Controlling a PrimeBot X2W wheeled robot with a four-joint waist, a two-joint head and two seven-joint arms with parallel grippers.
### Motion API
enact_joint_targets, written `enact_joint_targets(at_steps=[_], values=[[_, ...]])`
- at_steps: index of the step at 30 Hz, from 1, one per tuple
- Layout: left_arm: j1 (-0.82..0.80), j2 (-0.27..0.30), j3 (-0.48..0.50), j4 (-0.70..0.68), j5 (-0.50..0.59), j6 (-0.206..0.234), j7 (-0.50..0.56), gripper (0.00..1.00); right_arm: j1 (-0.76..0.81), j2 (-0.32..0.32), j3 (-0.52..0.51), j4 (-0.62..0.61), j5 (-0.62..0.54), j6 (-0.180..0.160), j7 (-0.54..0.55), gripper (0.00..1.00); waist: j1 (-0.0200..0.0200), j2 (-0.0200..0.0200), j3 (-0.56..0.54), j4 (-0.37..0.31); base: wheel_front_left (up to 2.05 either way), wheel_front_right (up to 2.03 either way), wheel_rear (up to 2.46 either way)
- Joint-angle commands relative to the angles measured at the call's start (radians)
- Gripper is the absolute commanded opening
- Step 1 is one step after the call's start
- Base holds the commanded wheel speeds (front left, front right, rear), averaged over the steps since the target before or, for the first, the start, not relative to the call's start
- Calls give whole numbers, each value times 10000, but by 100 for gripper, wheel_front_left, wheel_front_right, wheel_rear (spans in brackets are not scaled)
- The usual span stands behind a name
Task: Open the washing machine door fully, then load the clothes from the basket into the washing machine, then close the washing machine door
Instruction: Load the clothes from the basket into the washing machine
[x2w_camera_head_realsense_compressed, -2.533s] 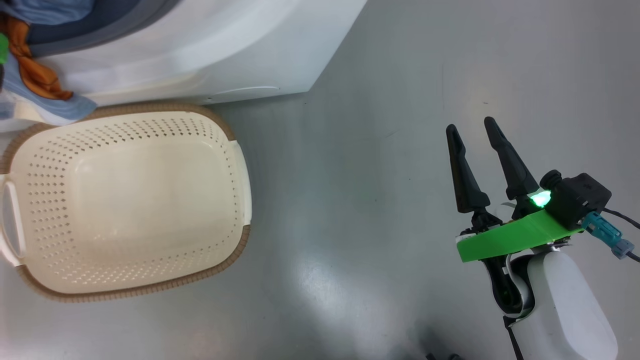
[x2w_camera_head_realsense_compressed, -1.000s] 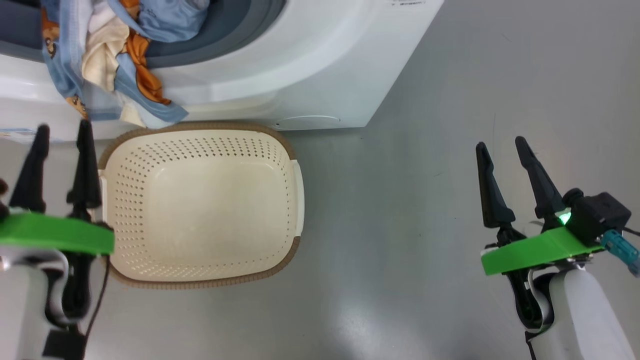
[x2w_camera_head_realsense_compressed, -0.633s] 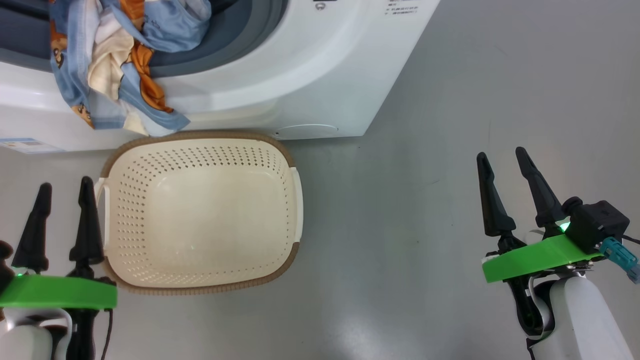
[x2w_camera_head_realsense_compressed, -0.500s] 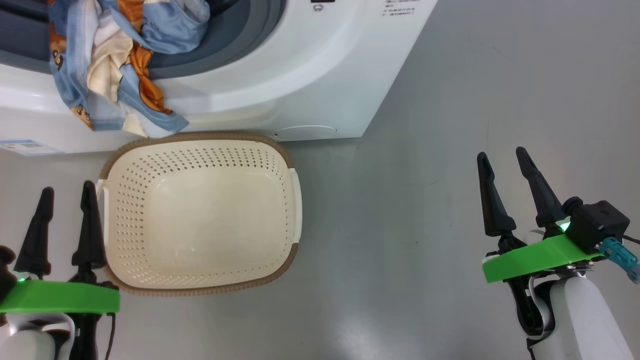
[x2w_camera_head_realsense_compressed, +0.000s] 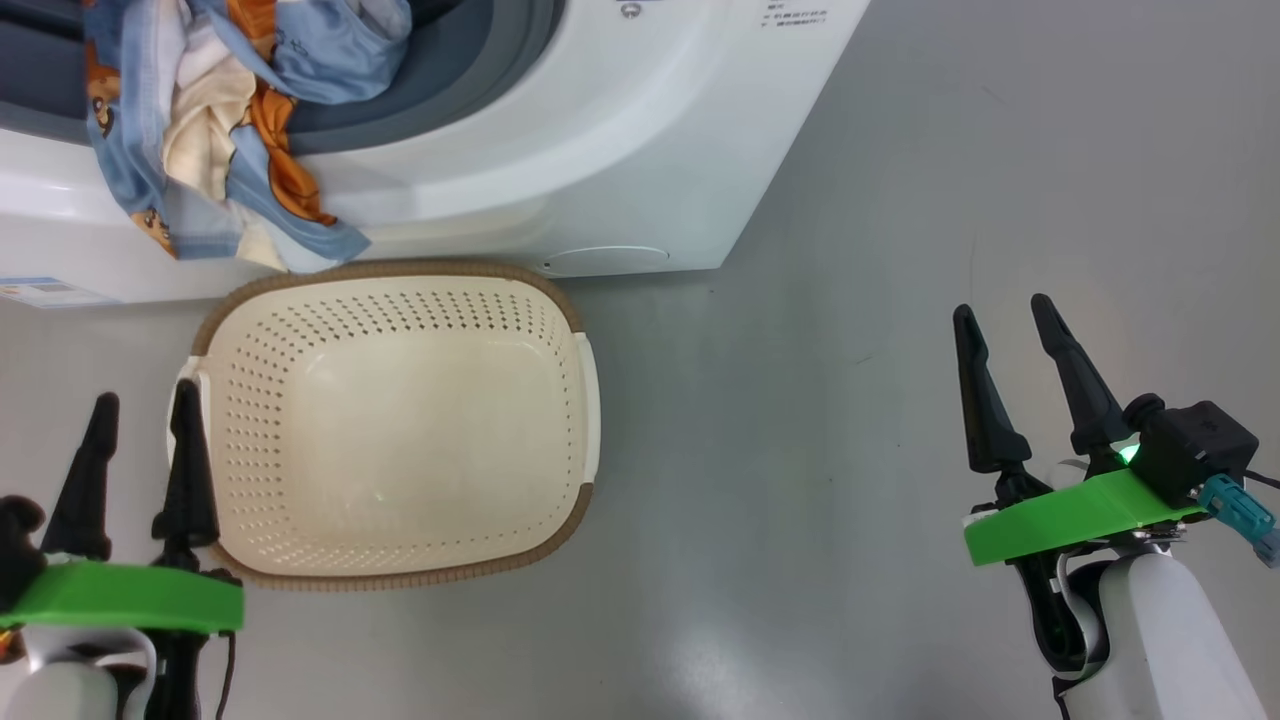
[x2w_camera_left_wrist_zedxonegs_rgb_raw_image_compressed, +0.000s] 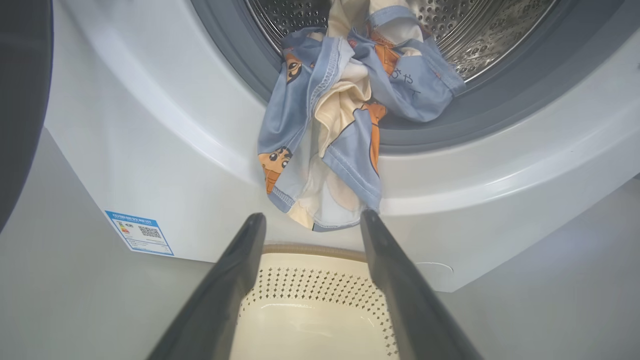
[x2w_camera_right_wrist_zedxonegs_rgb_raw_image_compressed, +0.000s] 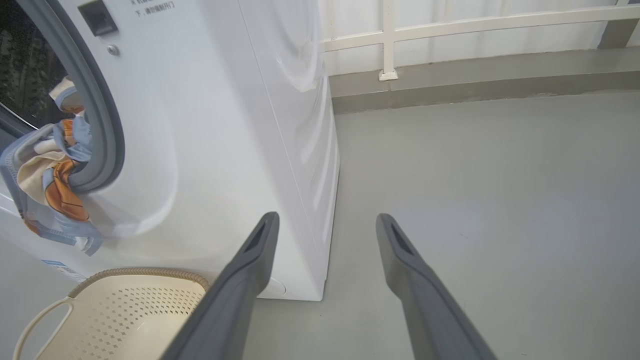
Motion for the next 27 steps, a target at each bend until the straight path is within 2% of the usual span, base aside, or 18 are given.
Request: enact_joint_targets(at_steps=[1,15,27], values=[[-325,390,293,-65,-104,-16,-53,100,305,12,223,-247,33,16,-48,100,0,0,43,-2,0,0,0],[-2760,1006,-245,2165,-630,-16,-53,100,-93,102,353,-363,-18,16,-48,100,0,0,885,-149,0,0,0],[-5066,1666,-1395,4326,-1076,-16,-53,100,-465,145,427,-452,-79,16,-48,100,0,0,1526,-356,0,0,0]])
